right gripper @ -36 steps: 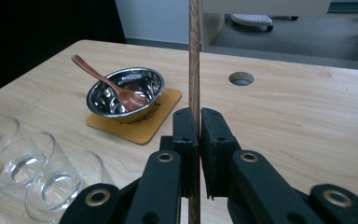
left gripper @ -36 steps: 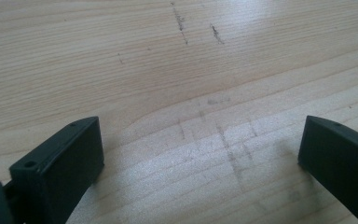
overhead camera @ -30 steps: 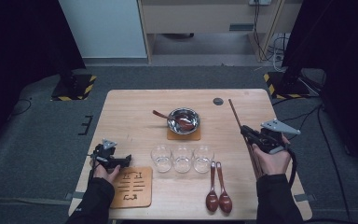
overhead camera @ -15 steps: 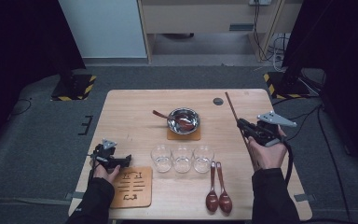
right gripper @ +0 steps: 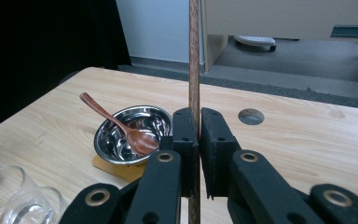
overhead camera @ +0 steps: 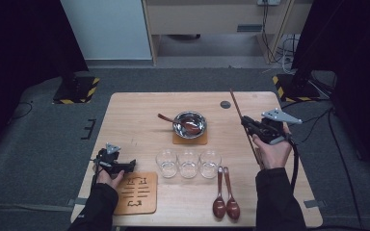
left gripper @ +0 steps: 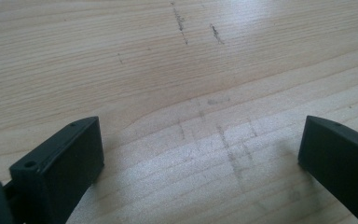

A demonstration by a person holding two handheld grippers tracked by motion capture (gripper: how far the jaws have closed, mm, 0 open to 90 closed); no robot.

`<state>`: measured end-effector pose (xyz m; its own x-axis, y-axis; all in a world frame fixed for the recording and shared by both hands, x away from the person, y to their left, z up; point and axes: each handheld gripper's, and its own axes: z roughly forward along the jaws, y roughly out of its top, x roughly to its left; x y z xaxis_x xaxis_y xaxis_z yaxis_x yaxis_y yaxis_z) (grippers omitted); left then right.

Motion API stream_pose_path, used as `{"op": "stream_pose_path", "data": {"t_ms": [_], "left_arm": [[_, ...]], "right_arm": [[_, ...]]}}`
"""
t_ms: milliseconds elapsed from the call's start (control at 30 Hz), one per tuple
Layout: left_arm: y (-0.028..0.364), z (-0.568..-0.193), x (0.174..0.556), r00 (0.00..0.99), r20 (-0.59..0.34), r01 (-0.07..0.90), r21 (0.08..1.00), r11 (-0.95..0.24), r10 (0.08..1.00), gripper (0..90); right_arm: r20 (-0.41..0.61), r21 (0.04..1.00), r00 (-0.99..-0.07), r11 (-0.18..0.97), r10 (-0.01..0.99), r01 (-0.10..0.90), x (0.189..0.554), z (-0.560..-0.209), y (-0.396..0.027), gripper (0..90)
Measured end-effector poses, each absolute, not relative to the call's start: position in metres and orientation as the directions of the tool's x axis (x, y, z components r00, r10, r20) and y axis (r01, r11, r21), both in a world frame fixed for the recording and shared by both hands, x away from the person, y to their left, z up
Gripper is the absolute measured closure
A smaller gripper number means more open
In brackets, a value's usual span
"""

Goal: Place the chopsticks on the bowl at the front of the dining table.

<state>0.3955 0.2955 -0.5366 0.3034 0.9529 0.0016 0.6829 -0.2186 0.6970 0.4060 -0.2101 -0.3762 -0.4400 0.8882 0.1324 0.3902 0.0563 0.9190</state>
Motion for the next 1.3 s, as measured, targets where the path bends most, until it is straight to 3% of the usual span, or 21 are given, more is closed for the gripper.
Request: {"op": "stream_pose_path", "data": {"t_ms": [1300], "left_arm": [[0.296,-0.537,0.395,0.304,0.002,0.683,0.697,-0.219,0.953,0.0]], "right_arm": [[0.122,0.927,-0.458,0.064,0.88,0.37,0.454,-0.364,-0.167,84.9]]}}
